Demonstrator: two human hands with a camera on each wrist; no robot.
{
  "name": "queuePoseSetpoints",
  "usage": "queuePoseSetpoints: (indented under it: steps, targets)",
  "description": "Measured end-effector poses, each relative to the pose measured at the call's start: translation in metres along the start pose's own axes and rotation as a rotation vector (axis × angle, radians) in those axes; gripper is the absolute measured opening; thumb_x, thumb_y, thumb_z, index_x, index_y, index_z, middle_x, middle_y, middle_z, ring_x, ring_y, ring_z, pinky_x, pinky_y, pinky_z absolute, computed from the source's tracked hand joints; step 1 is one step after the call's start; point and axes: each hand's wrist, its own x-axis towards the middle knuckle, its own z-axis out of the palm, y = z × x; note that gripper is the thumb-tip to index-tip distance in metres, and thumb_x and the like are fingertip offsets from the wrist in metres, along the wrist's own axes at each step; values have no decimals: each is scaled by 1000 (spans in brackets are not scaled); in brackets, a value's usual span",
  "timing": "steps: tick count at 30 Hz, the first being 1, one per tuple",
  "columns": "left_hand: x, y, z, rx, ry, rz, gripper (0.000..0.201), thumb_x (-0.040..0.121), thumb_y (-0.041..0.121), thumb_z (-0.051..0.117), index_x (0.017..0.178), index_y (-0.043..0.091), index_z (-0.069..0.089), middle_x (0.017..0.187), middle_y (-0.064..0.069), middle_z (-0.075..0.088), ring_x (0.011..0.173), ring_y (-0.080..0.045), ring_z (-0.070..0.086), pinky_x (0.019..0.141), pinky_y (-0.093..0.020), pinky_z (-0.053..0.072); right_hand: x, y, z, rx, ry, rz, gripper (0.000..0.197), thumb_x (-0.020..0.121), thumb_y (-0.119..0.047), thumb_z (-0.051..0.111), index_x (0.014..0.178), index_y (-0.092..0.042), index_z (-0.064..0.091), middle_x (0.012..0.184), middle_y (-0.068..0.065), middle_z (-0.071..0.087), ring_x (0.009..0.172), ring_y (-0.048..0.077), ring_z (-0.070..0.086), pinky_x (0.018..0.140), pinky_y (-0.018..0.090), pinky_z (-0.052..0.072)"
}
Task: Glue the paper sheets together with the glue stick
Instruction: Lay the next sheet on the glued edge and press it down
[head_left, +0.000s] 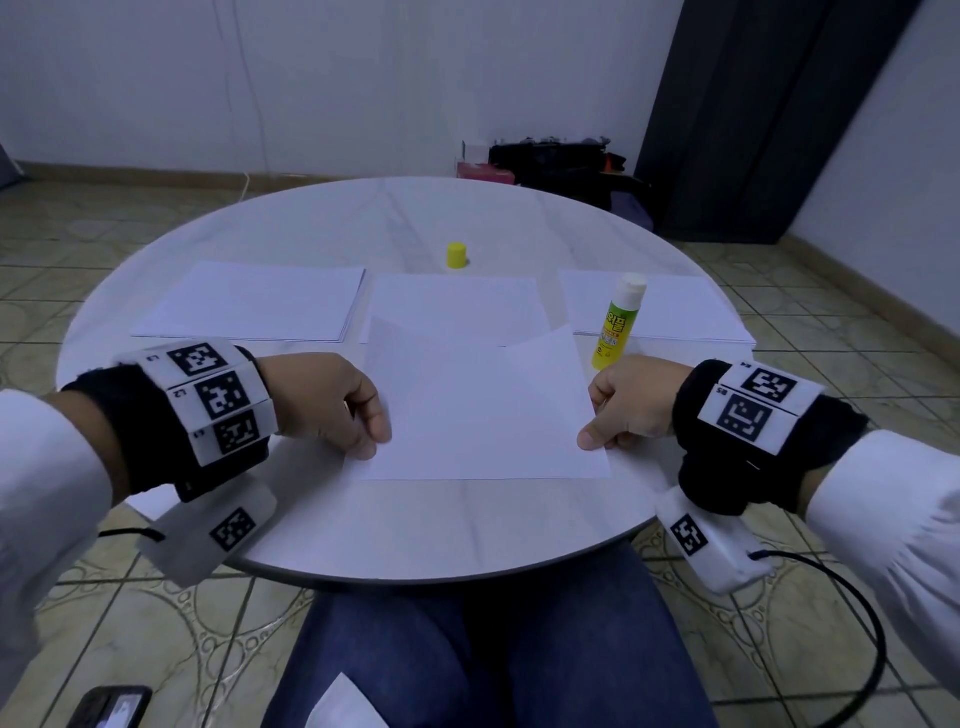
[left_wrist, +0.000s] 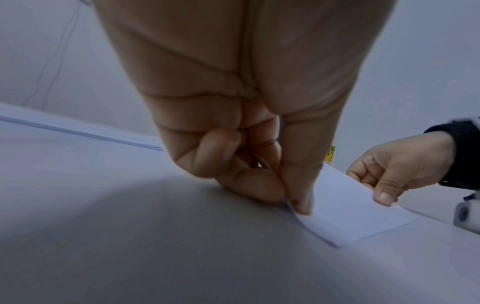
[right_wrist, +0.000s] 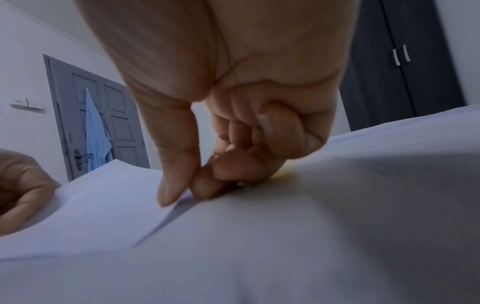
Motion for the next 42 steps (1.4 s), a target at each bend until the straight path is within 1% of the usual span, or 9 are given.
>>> queuePoseSetpoints:
  steps: [6,8,10,13,21,25,29,35,42]
  targets:
    - [0,4,-3,112,17,2,27,78,27,77,95,35,59,69,7,60,51,-1,49,49,-10,36,-2,-6,2,-25,26,33,29,73,-15,79,66,-12,52,64,-2,61,58,12,52,57,21,42]
    - [-1,5,-5,188,1,-48,47,77,37,76,115,40,49,74,5,66,52,-2,53,52,-15,38,-6,-9,1,-74,54,71,26,74,-19,80,89,-8,61,82,2,63,73,16,55,71,26,47]
    - [-3,4,-7,267,0,-114,64,74,48,75,128,44,41,86,-2,70,55,-7,55,57,-20,39,-10,-11,0,-99,78,104,56,74,-22,79,121,-8,53,105,4,56,91,19,52,79,26,43]
    - [-4,7,-7,311,8,-146,74,74,53,74,137,45,36,95,2,64,56,-9,51,55,-20,38,-15,-18,-2,-172,57,86,71,76,-23,78,138,-14,42,126,2,50,109,20,51,86,24,42]
    - [-9,15,-7,355,13,-135,76,78,51,72,142,40,33,100,8,45,62,-2,40,61,-22,36,-1,-85,14,-558,-50,-148,69,77,-43,74,135,-12,51,132,5,52,113,22,54,97,32,45]
    - [-8,11,-6,348,13,-135,79,77,51,72,143,39,33,101,7,43,90,-12,44,75,-23,34,11,-109,28,-659,-77,-252,73,72,-50,75,133,-16,52,129,3,55,120,24,48,94,29,41]
    - [-4,9,-7,340,16,-124,79,75,51,73,142,39,34,99,8,43,90,-13,44,72,-24,34,14,-91,20,-624,-140,-307,79,71,-46,77,137,-19,43,133,-1,49,124,21,41,85,23,31]
    - [3,13,-11,409,-10,-116,80,70,57,75,138,37,39,102,6,53,96,-16,52,84,-26,41,13,-33,-3,-633,-173,-220,104,64,-46,82,148,-25,24,150,-3,30,136,24,30,112,39,27]
    - [8,66,-19,714,-97,-64,65,72,51,77,121,15,52,100,2,54,91,-16,51,56,-17,37,15,-7,-16,-647,-197,-143,116,65,-48,81,151,-29,7,154,-2,19,141,29,15,115,44,17]
